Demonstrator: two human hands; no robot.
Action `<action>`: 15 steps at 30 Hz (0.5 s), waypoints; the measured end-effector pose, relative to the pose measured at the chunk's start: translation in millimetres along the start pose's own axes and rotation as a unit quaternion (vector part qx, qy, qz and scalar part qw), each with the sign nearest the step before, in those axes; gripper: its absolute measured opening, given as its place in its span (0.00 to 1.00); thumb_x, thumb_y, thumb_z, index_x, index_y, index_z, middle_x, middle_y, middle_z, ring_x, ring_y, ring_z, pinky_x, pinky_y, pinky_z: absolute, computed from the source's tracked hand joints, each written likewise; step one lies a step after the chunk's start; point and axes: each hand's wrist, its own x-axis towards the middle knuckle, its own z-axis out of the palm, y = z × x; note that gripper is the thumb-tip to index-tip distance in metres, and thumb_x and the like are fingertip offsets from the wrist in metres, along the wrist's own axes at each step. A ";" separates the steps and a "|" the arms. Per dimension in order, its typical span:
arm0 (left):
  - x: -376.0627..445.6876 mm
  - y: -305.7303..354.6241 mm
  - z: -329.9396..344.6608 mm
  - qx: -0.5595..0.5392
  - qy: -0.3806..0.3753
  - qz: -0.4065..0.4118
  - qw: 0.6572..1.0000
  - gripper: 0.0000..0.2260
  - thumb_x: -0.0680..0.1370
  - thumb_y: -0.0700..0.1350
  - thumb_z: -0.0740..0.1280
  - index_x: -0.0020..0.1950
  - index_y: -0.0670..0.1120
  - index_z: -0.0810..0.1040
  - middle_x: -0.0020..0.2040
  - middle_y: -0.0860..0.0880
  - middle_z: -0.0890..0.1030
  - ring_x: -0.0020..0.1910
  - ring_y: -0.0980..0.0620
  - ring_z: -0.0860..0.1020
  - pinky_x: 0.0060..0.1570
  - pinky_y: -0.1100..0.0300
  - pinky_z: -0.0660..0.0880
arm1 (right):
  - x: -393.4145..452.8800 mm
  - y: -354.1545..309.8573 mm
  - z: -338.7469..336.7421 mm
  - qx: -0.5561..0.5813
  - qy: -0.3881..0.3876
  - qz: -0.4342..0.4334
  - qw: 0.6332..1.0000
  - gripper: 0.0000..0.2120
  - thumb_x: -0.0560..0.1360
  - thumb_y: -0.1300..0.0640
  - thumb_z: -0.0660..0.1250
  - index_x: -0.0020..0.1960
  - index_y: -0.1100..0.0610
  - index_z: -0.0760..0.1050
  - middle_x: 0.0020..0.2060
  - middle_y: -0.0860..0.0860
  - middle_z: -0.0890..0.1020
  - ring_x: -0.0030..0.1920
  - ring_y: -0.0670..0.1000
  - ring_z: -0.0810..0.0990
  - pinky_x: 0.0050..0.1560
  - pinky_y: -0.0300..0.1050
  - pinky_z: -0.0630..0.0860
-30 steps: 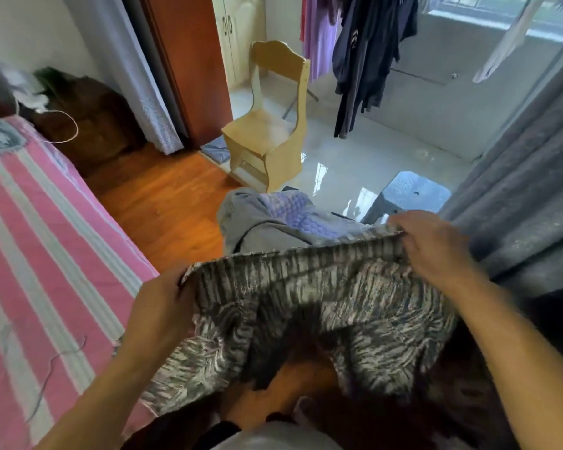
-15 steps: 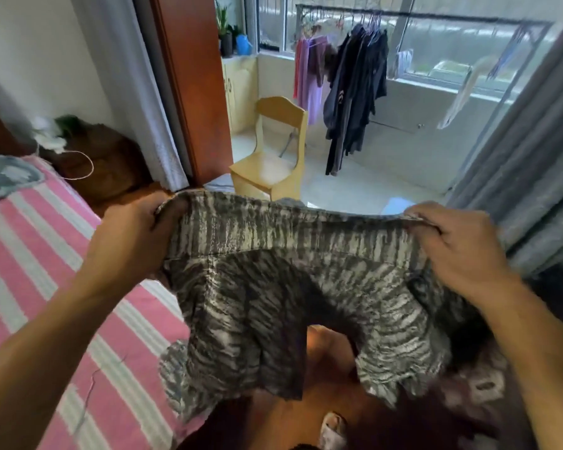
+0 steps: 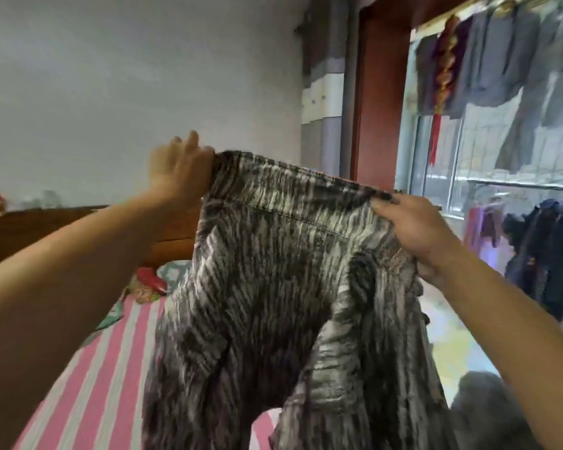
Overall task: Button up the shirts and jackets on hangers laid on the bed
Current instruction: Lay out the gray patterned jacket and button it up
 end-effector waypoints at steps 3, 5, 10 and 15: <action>-20.6 -50.2 33.5 -0.125 -0.186 -0.185 0.957 0.07 0.79 0.37 0.64 0.48 0.38 0.81 0.42 0.39 0.82 0.40 0.40 0.84 0.38 0.50 0.82 | -12.5 13.1 84.1 0.034 -0.157 0.008 0.987 0.10 0.80 0.50 0.67 0.50 0.55 0.84 0.44 0.51 0.87 0.46 0.51 0.84 0.55 0.51 0.76; -58.0 -74.3 51.3 -0.334 -0.285 -0.333 0.834 0.08 0.80 0.36 0.63 0.43 0.39 0.79 0.42 0.38 0.83 0.32 0.47 0.84 0.32 0.53 0.83 | -34.5 37.1 142.8 0.001 -0.244 -0.023 0.970 0.10 0.82 0.53 0.65 0.56 0.55 0.82 0.47 0.52 0.87 0.49 0.51 0.84 0.55 0.50 0.77; -255.8 -94.1 101.1 -0.470 -0.260 -0.641 0.549 0.10 0.83 0.49 0.59 0.61 0.46 0.74 0.53 0.39 0.78 0.44 0.40 0.82 0.41 0.45 0.81 | -130.9 139.8 273.0 -0.073 -0.381 -0.007 0.922 0.13 0.84 0.54 0.61 0.65 0.48 0.78 0.54 0.52 0.85 0.53 0.57 0.83 0.53 0.53 0.77; -467.1 -36.7 130.3 -0.515 -0.329 -0.756 0.233 0.24 0.76 0.65 0.67 0.51 0.43 0.78 0.43 0.41 0.80 0.40 0.43 0.79 0.44 0.50 0.79 | -248.9 223.2 365.4 -0.154 -0.548 -0.021 0.822 0.10 0.83 0.54 0.57 0.61 0.53 0.73 0.53 0.58 0.83 0.55 0.62 0.80 0.47 0.51 0.72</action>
